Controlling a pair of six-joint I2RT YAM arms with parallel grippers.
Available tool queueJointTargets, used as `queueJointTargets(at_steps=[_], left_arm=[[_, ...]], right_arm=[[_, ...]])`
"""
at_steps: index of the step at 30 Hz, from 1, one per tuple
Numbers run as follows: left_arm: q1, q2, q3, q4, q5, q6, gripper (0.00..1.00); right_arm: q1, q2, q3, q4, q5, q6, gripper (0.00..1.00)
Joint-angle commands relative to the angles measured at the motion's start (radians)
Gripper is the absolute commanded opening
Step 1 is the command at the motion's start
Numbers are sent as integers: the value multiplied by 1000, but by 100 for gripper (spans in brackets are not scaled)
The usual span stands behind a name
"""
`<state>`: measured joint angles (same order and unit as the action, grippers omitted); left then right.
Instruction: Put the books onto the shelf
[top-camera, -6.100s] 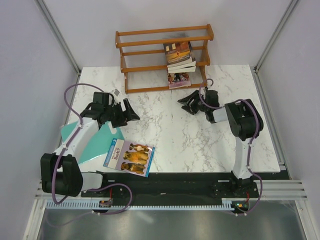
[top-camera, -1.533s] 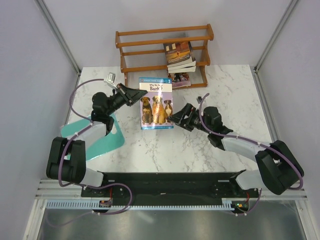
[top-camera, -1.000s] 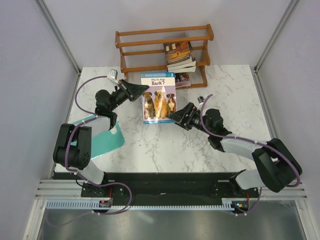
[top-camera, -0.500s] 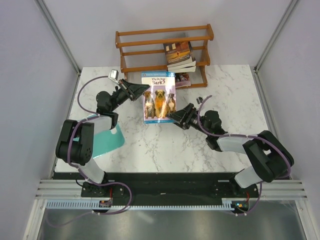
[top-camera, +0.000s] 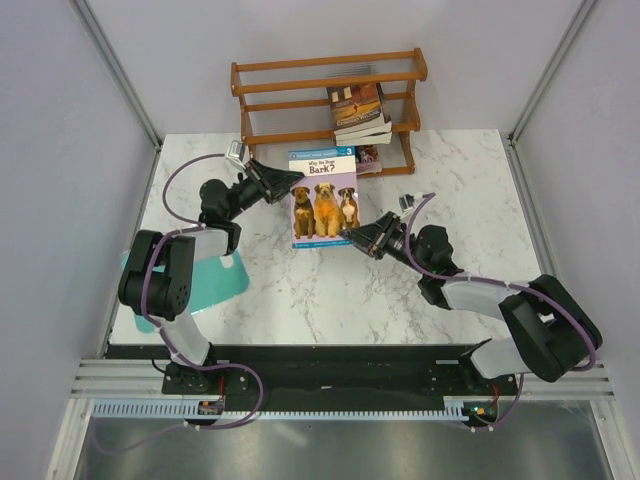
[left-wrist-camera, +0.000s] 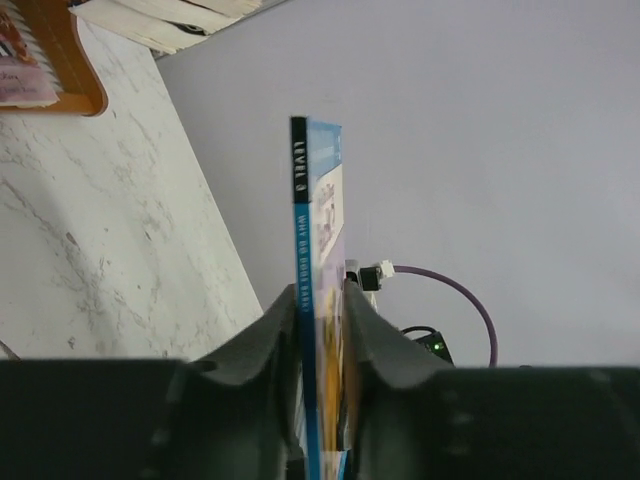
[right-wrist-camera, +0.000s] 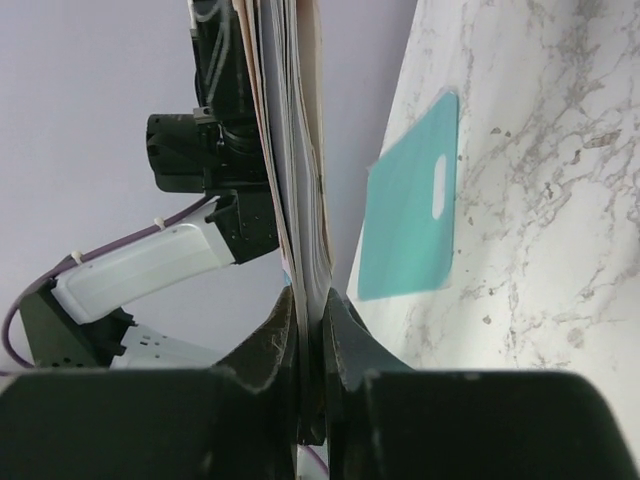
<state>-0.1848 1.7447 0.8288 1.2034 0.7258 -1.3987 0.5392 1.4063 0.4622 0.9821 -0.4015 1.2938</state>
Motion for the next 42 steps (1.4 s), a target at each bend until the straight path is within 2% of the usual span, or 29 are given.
queueJointTargets(at_steps=[1, 2, 5, 8, 9, 10, 12, 15, 18, 21, 24, 27, 29, 30, 31, 34, 37, 42], left_arm=[[10, -8, 9, 2, 37, 87, 40], [19, -22, -6, -10, 35, 104, 72], [60, -105, -57, -120, 55, 217, 100], [100, -252, -79, -391, 18, 401, 100], [105, -298, -59, -568, -5, 459, 100], [108, -371, -40, -675, -55, 586, 100], [108, -436, 12, -892, -104, 693, 100], [114, -522, 50, -1031, -177, 812, 100], [123, -579, 73, -1105, -203, 840, 100], [128, -645, 82, -1191, -340, 849, 100], [131, -677, 113, -1272, -414, 889, 100], [134, -669, 145, -1317, -402, 932, 100], [134, -668, 145, -1328, -398, 943, 100], [134, -672, 144, -1326, -391, 951, 100], [134, -674, 139, -1328, -390, 952, 100], [134, -669, 128, -1326, -376, 960, 100], [134, -668, 124, -1323, -371, 965, 100], [134, -663, 113, -1312, -358, 960, 100]], right_arm=[[-2, -3, 42, -91, -49, -73, 8], [-2, 5, 49, -118, -80, -82, 8], [-1, 31, 82, -216, -121, -146, 8], [-5, 46, 134, -371, -135, -263, 7], [-7, 55, 144, -391, -129, -286, 7], [-10, 60, 167, -414, -128, -324, 7], [-21, 94, 208, -470, -143, -358, 7], [-39, 155, 245, -456, -163, -369, 7], [-57, 244, 303, -422, -210, -355, 7], [-65, 321, 348, -395, -246, -340, 7], [-65, 342, 358, -376, -255, -334, 7], [-65, 352, 381, -425, -255, -373, 7], [-67, 355, 406, -534, -231, -405, 7], [-67, 356, 450, -601, -208, -474, 7], [-67, 359, 475, -743, -154, -503, 7], [-67, 361, 559, -975, -53, -629, 7], [-65, 336, 573, -1028, 18, -685, 7], [-65, 301, 569, -988, -13, -725, 7]])
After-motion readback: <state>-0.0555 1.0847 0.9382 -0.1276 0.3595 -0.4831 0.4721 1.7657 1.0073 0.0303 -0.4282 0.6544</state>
